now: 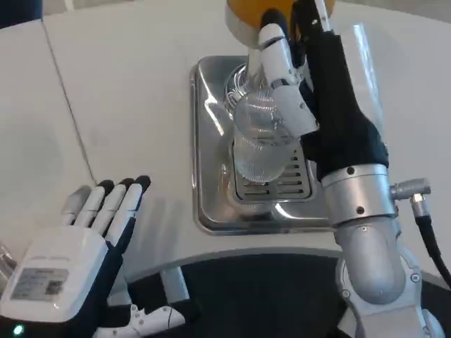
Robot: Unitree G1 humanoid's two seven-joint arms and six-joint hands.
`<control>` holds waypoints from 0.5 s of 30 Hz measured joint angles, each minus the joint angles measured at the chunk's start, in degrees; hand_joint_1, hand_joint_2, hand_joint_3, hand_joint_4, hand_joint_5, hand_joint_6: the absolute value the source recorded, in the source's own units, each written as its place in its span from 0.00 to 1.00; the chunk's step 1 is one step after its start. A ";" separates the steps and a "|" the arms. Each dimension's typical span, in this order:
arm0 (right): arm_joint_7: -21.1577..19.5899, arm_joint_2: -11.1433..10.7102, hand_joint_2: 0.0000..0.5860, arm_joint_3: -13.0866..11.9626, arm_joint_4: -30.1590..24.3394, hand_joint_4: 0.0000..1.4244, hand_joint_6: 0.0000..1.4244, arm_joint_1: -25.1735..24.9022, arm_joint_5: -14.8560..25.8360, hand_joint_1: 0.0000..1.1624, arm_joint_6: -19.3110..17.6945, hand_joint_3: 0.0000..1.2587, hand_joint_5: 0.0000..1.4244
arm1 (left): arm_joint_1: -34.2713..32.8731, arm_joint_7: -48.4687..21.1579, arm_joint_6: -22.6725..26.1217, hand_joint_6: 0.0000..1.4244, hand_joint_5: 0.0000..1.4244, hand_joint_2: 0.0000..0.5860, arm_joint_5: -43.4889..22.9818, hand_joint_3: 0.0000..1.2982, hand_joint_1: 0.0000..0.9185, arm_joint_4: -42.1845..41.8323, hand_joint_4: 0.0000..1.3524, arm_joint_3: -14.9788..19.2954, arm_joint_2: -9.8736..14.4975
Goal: Grasp the cup under the faucet to collect the drink, then remove the cup.
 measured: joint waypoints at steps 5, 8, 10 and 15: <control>2.04 -0.18 1.00 0.34 -0.30 0.00 0.00 -1.21 0.09 0.00 2.02 0.00 0.00 | -0.25 -0.24 0.04 0.01 0.00 0.01 0.01 0.00 0.00 0.01 0.00 -0.41 -0.11; 3.39 -1.38 1.00 1.26 -1.09 0.00 0.00 -2.19 -2.15 0.00 4.52 0.00 0.00 | -0.28 -0.25 0.19 0.01 0.00 0.00 -0.01 0.00 0.00 0.21 0.00 -0.42 -0.17; 4.71 -2.24 1.00 1.99 -1.68 0.00 0.00 -2.90 -4.14 0.00 6.48 0.00 0.00 | -0.39 -0.25 0.40 0.01 0.00 0.00 -0.01 0.00 0.00 0.66 0.00 -0.42 -0.17; 5.57 -2.25 1.00 3.05 -2.66 0.00 0.00 -3.23 -5.51 0.00 8.69 0.00 0.00 | -0.91 -0.25 0.49 0.01 0.00 0.00 -0.49 0.00 0.00 1.56 0.00 -0.33 -0.16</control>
